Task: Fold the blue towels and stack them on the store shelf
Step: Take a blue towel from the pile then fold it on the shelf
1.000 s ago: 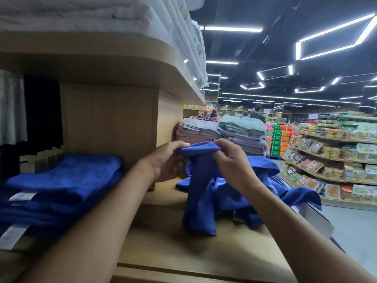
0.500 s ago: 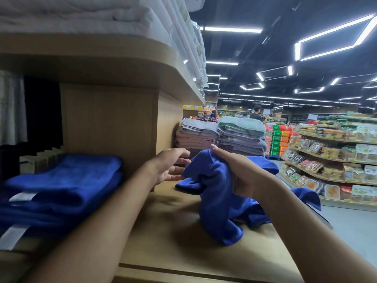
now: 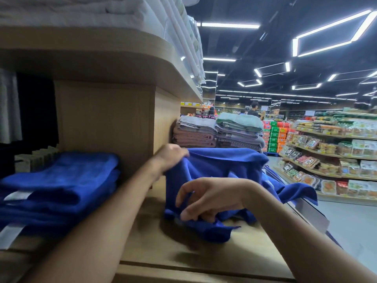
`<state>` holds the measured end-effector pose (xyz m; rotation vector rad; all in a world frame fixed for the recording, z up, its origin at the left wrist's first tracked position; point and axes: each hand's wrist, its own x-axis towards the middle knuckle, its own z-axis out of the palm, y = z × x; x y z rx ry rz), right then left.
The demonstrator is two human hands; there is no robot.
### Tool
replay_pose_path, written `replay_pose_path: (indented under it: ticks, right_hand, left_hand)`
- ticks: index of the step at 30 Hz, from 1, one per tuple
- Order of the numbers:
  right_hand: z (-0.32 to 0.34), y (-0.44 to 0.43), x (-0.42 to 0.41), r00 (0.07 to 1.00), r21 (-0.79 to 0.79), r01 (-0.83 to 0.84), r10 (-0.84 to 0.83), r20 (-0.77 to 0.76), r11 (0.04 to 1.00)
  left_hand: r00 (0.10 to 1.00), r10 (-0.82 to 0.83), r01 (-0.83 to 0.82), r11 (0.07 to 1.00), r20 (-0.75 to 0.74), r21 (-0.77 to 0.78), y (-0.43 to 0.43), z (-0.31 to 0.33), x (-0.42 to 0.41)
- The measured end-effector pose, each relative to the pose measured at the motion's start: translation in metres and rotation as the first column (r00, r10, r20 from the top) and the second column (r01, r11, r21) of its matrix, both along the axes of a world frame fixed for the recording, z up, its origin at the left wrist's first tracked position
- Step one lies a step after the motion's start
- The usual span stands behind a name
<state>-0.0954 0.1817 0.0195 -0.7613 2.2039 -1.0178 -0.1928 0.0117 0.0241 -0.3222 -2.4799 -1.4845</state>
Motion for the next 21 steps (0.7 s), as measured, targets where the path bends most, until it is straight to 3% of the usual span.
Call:
replay_pose_path:
  ticks: [2, 3, 5, 6, 8, 10, 12, 15, 17, 19, 20, 21]
  right_hand:
    - [-0.004, -0.008, 0.000, 0.974, 0.153, 0.045, -0.009, -0.226, 0.987]
    - [-0.005, -0.012, 0.000, 0.942, 0.218, 0.048, 0.028, -0.334, 0.975]
    - [-0.007, -0.019, 0.002, 0.885, 0.300, 0.022, 0.121, -0.450, 0.954]
    - [-0.006, -0.020, 0.004, 0.890, 0.309, 0.007, 0.135, -0.436, 0.951]
    - [-0.004, -0.020, 0.012, 0.961, 0.259, -0.038, 0.107, -0.255, 0.965]
    - [-0.001, -0.020, 0.020, 0.994, 0.169, -0.113, 0.113, 0.007, 0.979]
    - [0.001, -0.020, 0.026, 0.971, 0.114, -0.198, 0.179, 0.156, 0.974]
    - [0.006, -0.023, 0.029, 0.936, 0.092, -0.286, 0.257, 0.241, 0.954]
    - [0.005, -0.025, 0.032, 0.923, 0.093, -0.313, 0.279, 0.266, 0.945]
    - [0.004, -0.025, 0.034, 0.913, 0.079, -0.319, 0.285, 0.292, 0.944]
    - [0.004, -0.024, 0.034, 0.910, 0.070, -0.325, 0.292, 0.293, 0.943]
    - [0.004, -0.023, 0.034, 0.909, 0.061, -0.330, 0.299, 0.291, 0.942]
  left_hand:
    - [0.967, 0.231, -0.244, 0.962, -0.111, -0.120, -0.017, 0.005, -0.007]
    - [0.959, 0.250, -0.277, 0.928, -0.136, -0.248, -0.020, 0.003, -0.008]
    - [0.978, 0.110, -0.183, 0.857, -0.176, -0.482, -0.013, -0.006, -0.006]
    - [0.979, -0.028, -0.084, 0.852, -0.204, -0.517, -0.004, -0.009, -0.002]
    - [0.909, -0.297, 0.120, 0.859, -0.293, -0.497, 0.015, -0.013, 0.008]
    - [0.831, -0.421, 0.205, 0.839, -0.363, -0.504, 0.030, -0.016, 0.012]
    - [0.803, -0.475, 0.246, 0.814, -0.359, -0.526, 0.042, -0.022, 0.014]
    - [0.867, -0.414, 0.205, 0.804, -0.278, -0.558, 0.055, -0.030, 0.015]
    - [0.892, -0.318, 0.164, 0.890, -0.321, -0.425, 0.058, -0.028, 0.011]
    - [0.928, -0.116, 0.111, 0.993, -0.354, -0.033, 0.046, -0.012, 0.008]
    - [0.943, 0.023, 0.028, 0.988, -0.332, 0.149, 0.034, -0.002, 0.005]
    - [0.931, 0.161, -0.090, 0.971, -0.327, 0.222, 0.019, 0.007, 0.004]
